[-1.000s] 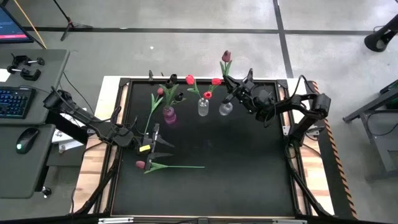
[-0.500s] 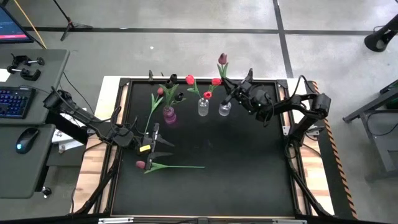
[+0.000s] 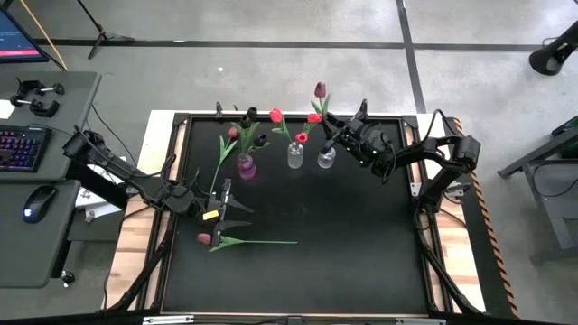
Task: Sort flowers into vase by color
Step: Put the top right dark red flower into the right transparent vase, then put the bottom dark red flower into the right transparent vase
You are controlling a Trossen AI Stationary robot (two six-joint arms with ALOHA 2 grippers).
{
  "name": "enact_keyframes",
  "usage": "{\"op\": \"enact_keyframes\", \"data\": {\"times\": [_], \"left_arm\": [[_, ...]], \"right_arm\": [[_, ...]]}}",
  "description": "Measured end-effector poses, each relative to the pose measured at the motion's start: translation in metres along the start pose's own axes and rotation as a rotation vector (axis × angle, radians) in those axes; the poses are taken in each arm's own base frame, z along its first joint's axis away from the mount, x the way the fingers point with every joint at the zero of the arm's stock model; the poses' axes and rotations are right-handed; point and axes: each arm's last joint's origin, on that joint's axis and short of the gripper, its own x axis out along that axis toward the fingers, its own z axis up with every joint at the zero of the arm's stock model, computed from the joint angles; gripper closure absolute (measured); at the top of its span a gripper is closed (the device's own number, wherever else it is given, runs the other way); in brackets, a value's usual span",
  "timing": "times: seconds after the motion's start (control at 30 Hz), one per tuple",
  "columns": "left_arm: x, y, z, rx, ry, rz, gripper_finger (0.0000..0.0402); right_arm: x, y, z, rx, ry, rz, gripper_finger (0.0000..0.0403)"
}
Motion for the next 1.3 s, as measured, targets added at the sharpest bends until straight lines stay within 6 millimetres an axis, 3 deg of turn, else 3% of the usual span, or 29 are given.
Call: {"op": "enact_keyframes", "data": {"times": [0.2,0.33,0.63,0.87,1.1,1.3], "left_arm": [[0.000,0.000,0.000,0.000,0.000,0.000,0.0268],[0.000,0.000,0.000,0.000,0.001,0.000,0.0268],[0.000,0.000,-0.001,-0.008,0.005,-0.001,0.0268],[0.000,0.000,-0.001,-0.008,0.008,-0.001,0.0268],[0.000,0.001,0.005,-0.008,-0.054,0.006,0.0268],[-0.001,0.002,0.011,-0.001,-0.103,0.033,0.0268]], "right_arm": [[-0.001,0.002,0.000,-0.017,0.013,-0.048,0.0204],[-0.004,0.007,0.008,-0.064,0.013,-0.085,0.0170],[-0.024,0.019,0.052,-0.206,0.105,-0.147,0.0169],[-0.055,0.025,0.072,-0.137,0.311,-0.001,0.0171],[-0.075,0.055,0.054,0.145,0.570,0.418,0.0171],[-0.081,0.102,0.018,0.154,0.586,0.588,0.0171]]}}
